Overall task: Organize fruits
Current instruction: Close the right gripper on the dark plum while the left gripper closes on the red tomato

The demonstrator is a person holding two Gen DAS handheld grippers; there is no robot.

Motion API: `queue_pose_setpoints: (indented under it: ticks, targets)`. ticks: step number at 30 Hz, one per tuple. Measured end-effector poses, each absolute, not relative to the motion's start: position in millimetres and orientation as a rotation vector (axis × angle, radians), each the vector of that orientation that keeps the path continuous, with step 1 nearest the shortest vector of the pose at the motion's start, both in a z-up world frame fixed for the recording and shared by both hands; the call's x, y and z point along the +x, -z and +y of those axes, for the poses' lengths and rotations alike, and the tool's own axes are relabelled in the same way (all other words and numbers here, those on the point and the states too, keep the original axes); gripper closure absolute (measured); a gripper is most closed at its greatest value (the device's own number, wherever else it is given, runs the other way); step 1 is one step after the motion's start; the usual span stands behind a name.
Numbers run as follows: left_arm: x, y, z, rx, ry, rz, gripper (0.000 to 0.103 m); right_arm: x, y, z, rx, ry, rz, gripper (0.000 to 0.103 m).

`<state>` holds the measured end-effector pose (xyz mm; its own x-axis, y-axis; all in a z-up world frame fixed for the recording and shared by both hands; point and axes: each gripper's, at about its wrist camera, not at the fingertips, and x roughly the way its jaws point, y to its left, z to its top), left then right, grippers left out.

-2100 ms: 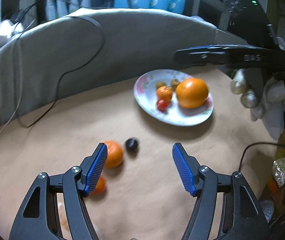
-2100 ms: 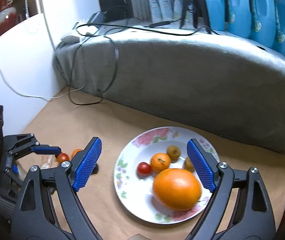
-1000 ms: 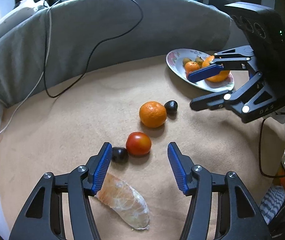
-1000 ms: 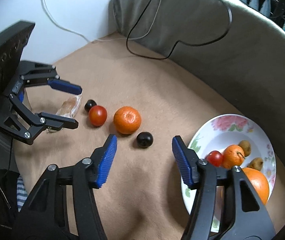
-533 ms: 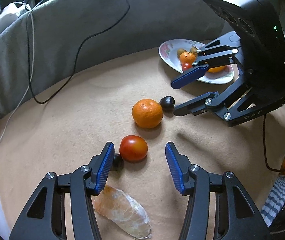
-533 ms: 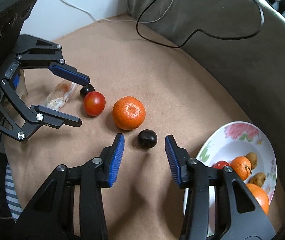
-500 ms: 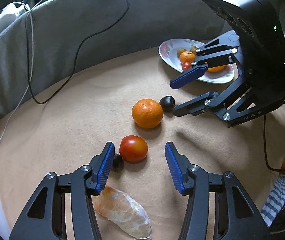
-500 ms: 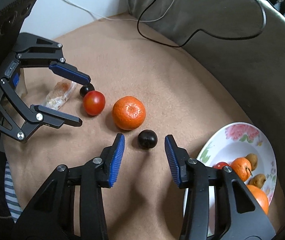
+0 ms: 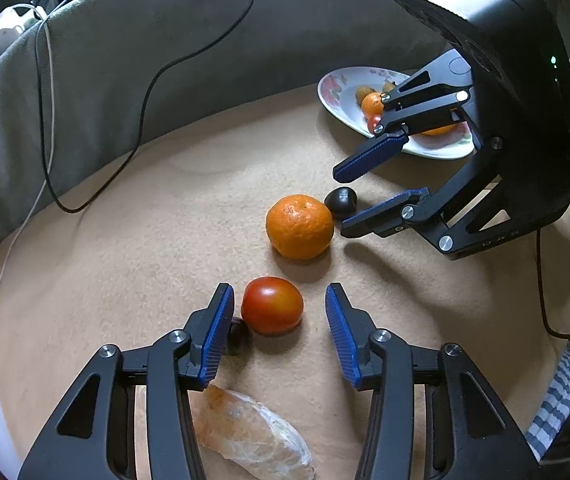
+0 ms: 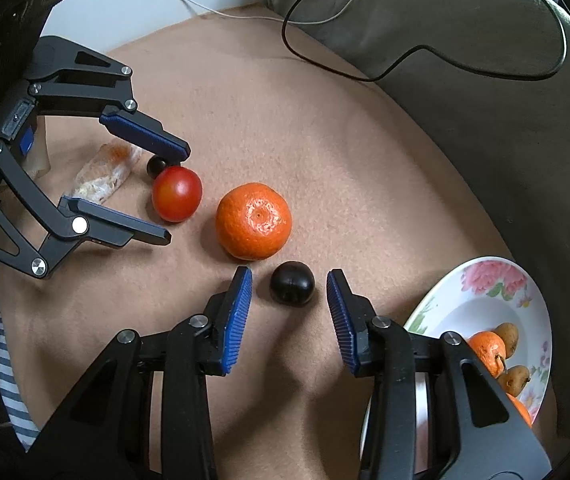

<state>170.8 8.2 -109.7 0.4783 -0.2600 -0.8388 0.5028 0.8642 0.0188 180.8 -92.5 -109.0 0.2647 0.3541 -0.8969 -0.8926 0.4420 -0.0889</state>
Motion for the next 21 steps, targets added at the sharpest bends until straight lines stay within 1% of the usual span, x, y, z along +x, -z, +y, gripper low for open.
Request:
queue_pose_setpoints:
  ticks: [13, 15, 17, 19, 21]
  targets:
    - [177, 117, 0, 0.302, 0.473, 0.969, 0.062, 186, 116, -86, -0.713, -0.935, 0.964, 0.066]
    - [176, 117, -2, 0.308, 0.470, 0.969, 0.067, 187, 117, -85, -0.711, -0.937, 0.968, 0.069]
    - [175, 117, -5, 0.315, 0.468, 0.967, 0.068, 188, 118, -83, -0.707, -0.942, 0.972, 0.073]
    - [176, 117, -4, 0.315, 0.465, 0.966, 0.071, 188, 119, -82, -0.707, -0.946, 0.972, 0.076]
    - [176, 117, -3, 0.306, 0.466, 0.967, 0.071, 187, 119, -82, -0.709, -0.944, 0.968, 0.077]
